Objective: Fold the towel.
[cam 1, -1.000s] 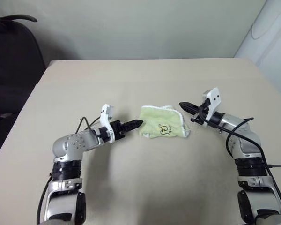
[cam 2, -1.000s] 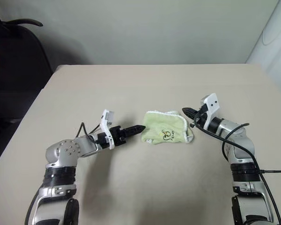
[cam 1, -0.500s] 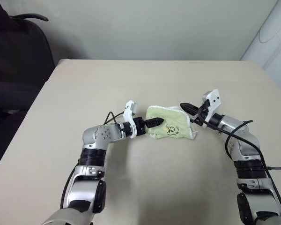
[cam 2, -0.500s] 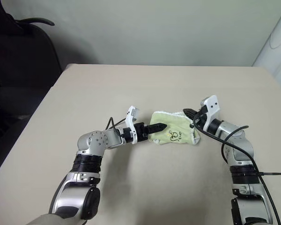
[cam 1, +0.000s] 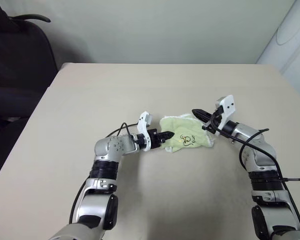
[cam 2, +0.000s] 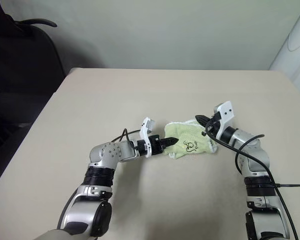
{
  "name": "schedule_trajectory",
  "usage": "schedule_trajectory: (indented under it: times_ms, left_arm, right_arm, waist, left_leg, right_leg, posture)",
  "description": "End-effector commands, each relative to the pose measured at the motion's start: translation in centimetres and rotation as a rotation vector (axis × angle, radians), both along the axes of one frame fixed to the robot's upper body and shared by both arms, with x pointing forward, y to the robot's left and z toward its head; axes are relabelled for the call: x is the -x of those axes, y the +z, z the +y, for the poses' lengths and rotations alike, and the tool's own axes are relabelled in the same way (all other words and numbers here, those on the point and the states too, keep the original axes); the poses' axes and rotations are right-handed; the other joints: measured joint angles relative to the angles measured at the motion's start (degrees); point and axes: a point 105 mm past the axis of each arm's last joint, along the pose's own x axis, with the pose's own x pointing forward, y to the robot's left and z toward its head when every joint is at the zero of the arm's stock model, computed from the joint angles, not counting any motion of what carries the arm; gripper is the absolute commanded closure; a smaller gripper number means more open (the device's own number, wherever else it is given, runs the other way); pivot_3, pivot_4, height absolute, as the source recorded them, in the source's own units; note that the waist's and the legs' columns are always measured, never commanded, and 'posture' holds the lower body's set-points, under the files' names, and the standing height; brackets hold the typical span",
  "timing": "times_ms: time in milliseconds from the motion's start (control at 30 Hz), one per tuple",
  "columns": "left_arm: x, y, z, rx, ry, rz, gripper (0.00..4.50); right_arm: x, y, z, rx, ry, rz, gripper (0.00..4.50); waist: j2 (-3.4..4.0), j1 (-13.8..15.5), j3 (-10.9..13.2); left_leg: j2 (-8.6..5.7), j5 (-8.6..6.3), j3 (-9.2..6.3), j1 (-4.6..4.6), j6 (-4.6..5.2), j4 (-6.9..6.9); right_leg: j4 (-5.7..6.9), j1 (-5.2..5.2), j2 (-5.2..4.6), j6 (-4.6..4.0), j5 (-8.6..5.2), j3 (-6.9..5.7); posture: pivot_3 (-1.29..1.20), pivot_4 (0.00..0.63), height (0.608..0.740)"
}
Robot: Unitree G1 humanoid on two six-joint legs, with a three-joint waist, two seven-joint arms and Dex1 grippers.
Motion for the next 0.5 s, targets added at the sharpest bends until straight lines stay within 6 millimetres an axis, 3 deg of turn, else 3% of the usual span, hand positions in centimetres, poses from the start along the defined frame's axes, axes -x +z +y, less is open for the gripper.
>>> schedule_trajectory:
  times_ms: [33,133,300,400,500]
  left_arm:
    - [-0.2,1.1,0.2,0.056,0.039,-0.022,4.46]
    - [-1.2,2.1,1.6,0.099,0.133,-0.051,4.46]
    - [-4.1,6.1,7.1,0.175,0.387,-0.139,4.46]
    - [-5.9,9.9,13.5,0.191,0.623,-0.232,4.46]
    - [-6.4,12.7,20.4,0.158,0.857,-0.311,4.46]
  right_arm:
    - [-0.4,2.3,-0.6,-0.024,-0.037,-0.087,4.5]
    - [-0.7,2.9,-1.1,-0.039,-0.065,-0.105,4.5]
    - [-1.0,3.2,-2.2,-0.051,-0.104,-0.114,4.5]
    - [-1.0,3.2,-2.6,-0.051,-0.113,-0.112,4.5]
    - [-1.1,3.0,-2.6,-0.05,-0.112,-0.103,4.5]
  waist:
    - [0.0,-0.02,0.0]
    - [0.0,-0.22,0.01]
    - [-0.05,-1.02,0.05]
    - [-0.1,-1.83,0.09]
    - [-0.1,-2.3,0.09]
  left_leg:
    - [0.0,0.0,0.0,0.0,0.0,0.0]
    - [0.02,0.0,0.02,0.0,0.0,0.0]
    - [0.08,0.02,0.04,0.0,-0.04,-0.03]
    - [0.1,0.05,0.05,0.01,-0.09,-0.11]
    - [0.09,0.09,0.1,-0.01,-0.15,-0.38]
  right_leg:
    - [0.0,0.0,0.0,0.0,0.0,0.0]
    - [0.0,-0.02,0.01,0.0,0.0,0.01]
    - [0.01,-0.05,0.07,0.0,0.0,0.02]
    - [0.02,-0.13,0.12,-0.01,0.0,0.06]
    - [-0.03,-0.28,0.15,-0.02,0.0,0.17]
  posture:
    - [0.0,0.15,0.74]
    - [0.0,0.15,0.74]
    - [0.0,0.15,0.74]
    - [0.0,0.15,0.74]
    - [0.0,0.15,0.74]
